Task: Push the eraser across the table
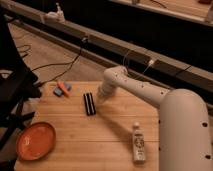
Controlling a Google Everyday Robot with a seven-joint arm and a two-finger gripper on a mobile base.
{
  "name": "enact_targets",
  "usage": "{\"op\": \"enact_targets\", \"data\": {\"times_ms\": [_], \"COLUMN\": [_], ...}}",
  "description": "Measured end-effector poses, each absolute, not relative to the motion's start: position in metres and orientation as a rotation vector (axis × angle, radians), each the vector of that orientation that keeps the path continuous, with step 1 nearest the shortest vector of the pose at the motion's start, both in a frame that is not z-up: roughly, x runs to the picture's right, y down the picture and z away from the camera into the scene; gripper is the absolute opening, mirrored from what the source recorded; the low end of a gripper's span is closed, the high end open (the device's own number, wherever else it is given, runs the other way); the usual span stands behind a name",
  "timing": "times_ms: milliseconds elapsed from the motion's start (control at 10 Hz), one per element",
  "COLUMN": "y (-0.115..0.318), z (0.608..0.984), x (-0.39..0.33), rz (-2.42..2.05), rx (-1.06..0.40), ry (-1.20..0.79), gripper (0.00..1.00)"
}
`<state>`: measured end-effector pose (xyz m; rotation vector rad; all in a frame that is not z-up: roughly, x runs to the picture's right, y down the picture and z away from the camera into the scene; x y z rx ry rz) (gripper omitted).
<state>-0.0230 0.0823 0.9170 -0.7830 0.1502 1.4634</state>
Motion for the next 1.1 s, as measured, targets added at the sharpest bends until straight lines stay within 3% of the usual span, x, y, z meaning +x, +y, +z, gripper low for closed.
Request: {"op": "enact_targets", "data": {"times_ms": [500,1100], "y": [0.101,0.104], "z": [0.935,0.945], "x": [-0.032,-0.102], "rz": [1.470,1.377], "rx": [-0.831,-0.921], "ry": [0.144,0.058], "gripper": [0.00,0.00]}}
